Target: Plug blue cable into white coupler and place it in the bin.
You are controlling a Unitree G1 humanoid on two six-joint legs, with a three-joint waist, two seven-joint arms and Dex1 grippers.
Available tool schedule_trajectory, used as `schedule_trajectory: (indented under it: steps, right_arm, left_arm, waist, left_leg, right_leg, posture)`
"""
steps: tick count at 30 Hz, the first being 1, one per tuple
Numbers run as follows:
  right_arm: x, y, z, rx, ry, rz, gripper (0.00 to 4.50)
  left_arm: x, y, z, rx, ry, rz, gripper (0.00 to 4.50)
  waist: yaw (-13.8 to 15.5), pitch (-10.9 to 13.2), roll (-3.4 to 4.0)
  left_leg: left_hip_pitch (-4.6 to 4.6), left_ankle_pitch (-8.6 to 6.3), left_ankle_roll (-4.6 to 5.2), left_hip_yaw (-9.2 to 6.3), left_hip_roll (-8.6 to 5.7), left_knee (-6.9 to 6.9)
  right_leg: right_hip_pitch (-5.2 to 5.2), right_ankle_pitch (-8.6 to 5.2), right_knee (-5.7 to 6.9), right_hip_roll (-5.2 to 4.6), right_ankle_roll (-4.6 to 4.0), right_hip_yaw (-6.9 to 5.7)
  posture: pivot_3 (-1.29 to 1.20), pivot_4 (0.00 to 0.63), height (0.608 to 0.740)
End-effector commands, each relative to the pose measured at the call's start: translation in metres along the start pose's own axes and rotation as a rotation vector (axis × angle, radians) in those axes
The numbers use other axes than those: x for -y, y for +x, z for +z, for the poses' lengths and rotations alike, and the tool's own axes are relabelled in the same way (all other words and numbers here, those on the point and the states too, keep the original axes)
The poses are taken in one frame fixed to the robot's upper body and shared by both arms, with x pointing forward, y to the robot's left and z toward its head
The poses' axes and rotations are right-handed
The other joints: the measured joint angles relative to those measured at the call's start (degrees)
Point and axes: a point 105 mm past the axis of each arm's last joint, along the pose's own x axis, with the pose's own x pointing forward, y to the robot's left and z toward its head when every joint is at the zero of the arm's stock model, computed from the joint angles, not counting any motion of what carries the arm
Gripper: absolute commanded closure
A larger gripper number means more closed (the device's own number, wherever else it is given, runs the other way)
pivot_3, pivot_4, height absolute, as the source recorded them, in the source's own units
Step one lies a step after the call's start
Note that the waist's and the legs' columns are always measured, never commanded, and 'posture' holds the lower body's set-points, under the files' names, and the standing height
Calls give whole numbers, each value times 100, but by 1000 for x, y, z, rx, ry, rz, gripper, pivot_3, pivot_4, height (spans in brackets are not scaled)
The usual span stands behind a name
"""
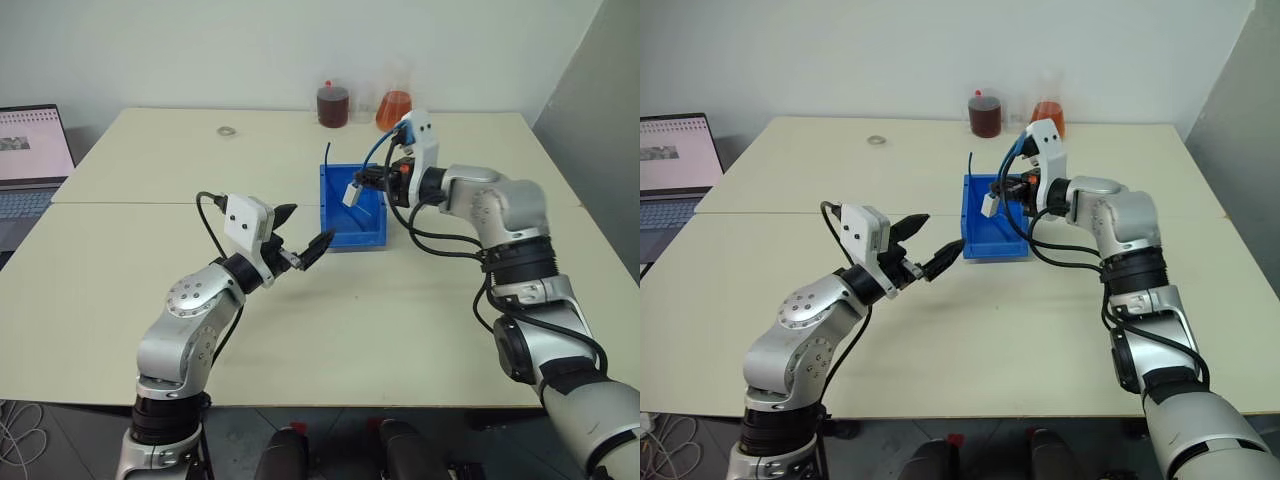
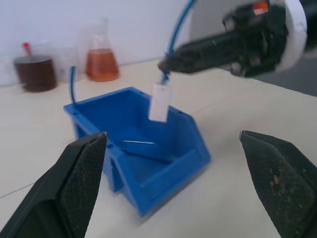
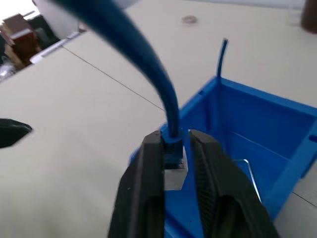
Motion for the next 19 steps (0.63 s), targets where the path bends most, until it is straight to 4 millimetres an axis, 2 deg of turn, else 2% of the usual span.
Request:
schedule_trajectory:
  steps: [1,3,9,12,15,19]
  right_arm:
    - [3,4,23,54,-69,-24,2542]
    - [7,5,24,57,-67,-39,1953]
    - [15,4,27,66,-71,-78,653]
    - [25,-5,39,103,-88,-139,13]
    - [27,-20,44,130,-112,-157,13]
    - [18,-45,35,149,-139,-163,13]
  left_arm:
    - [2,1,17,52,21,38,0]
    - [2,0,17,46,16,41,0]
    - [0,-3,9,7,30,37,0]
    - [-1,-2,10,8,17,23,0]
    - [-5,-3,10,1,2,36,0]
    - [-13,-8,10,-17,30,71,0]
  waist:
    - [-1,0,0]
    - [0,1,0]
    - [2,1,0]
    - [3,1,0]
    - [14,1,0]
    - [43,4,1]
  left_leg:
    - [0,0,0,0,0,-2]
    - [-2,0,-1,0,2,-4]
    - [-1,0,-1,0,1,-4]
    - [-3,0,-1,0,1,-3]
    - [-4,0,-1,0,1,-3]
    - [-7,-1,-2,-3,1,-5]
  right_leg:
    - [0,0,-1,0,0,0]
    - [-3,0,-2,0,-1,-1]
    - [-2,0,-2,0,-1,-2]
    - [-2,0,-3,0,-1,-2]
    - [-2,0,-3,0,-1,-2]
    - [-2,0,-9,-1,-1,-4]
  posture:
    - [0,150,740]
    - [0,150,740]
    - [0,150,740]
    - [0,150,740]
    - [0,150,740]
    - [0,150,740]
